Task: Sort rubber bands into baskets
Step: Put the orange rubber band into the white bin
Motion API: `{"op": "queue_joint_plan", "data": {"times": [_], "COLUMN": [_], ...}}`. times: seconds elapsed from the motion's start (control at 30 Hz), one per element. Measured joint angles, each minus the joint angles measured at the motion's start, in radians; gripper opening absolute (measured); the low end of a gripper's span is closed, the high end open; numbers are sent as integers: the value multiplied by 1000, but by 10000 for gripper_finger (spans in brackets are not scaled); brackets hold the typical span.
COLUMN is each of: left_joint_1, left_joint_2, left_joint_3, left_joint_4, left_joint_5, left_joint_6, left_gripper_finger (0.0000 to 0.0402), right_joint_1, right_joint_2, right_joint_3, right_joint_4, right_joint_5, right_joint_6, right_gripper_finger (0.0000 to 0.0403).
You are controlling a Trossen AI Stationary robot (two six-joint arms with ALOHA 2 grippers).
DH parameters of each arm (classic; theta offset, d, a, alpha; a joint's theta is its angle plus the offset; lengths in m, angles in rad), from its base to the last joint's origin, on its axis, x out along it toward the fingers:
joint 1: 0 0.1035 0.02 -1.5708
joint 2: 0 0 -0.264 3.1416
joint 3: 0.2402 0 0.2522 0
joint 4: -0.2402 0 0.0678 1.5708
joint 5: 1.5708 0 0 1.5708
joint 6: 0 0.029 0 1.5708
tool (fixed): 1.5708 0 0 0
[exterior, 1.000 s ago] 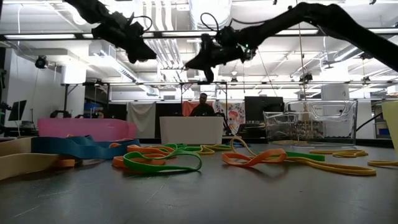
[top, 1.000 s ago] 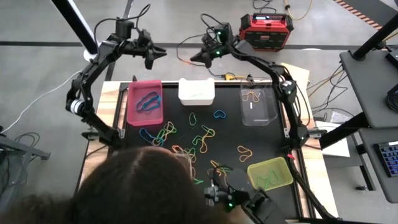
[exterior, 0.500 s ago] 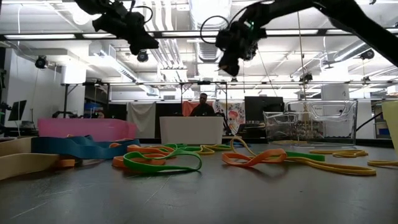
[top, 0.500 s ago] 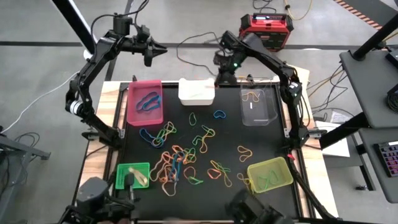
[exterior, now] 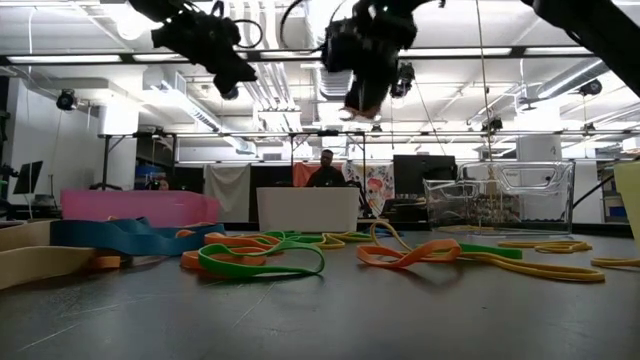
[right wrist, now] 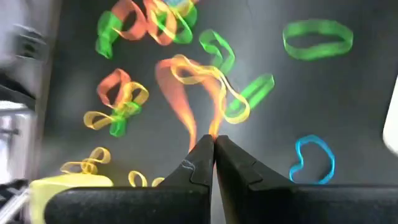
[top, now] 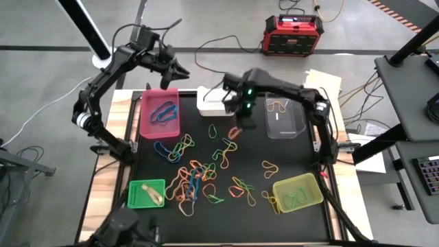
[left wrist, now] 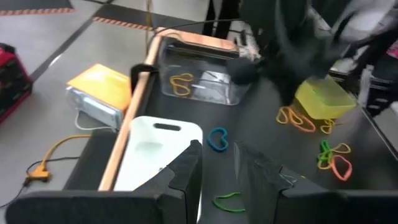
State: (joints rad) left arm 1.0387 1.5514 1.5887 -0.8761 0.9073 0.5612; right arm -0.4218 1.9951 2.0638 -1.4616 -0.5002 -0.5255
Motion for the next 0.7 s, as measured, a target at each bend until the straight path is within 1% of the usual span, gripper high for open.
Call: {"op": "queue_joint_plan", "data": {"times": [0.1, 0.27, 0.37, 0.43, 0.47, 0.57, 0.7], "left_joint_1": [-30, -57, -64, -68, -70, -75, -89], "left_joint_2": [-10, -31, -39, -41, -41, -42, -44], "left_joint_3": [0, -1, -1, -1, -1, -1, -1], "left_joint_4": [0, 5, -8, -11, -11, -11, -11], "left_joint_5": [0, -12, -50, -61, -61, -61, -63], "left_joint_6": [5, 10, 9, 7, 6, 1, -19], "left_gripper_finger": [78, 78, 78, 78, 78, 78, 78], "right_joint_1": [26, 34, 32, 31, 31, 31, 31], "right_joint_2": [1, 1, 1, 1, 1, -6, -24], "right_joint_3": [-114, -309, -392, -440, -462, -506, -526], "right_joint_4": [83, 283, 385, 434, 461, 507, 510], "right_joint_5": [31, 43, 134, 198, 212, 215, 217], "right_joint_6": [63, 74, 103, 106, 105, 105, 123], "right_gripper_finger": [9, 9, 9, 9, 9, 9, 11]}}
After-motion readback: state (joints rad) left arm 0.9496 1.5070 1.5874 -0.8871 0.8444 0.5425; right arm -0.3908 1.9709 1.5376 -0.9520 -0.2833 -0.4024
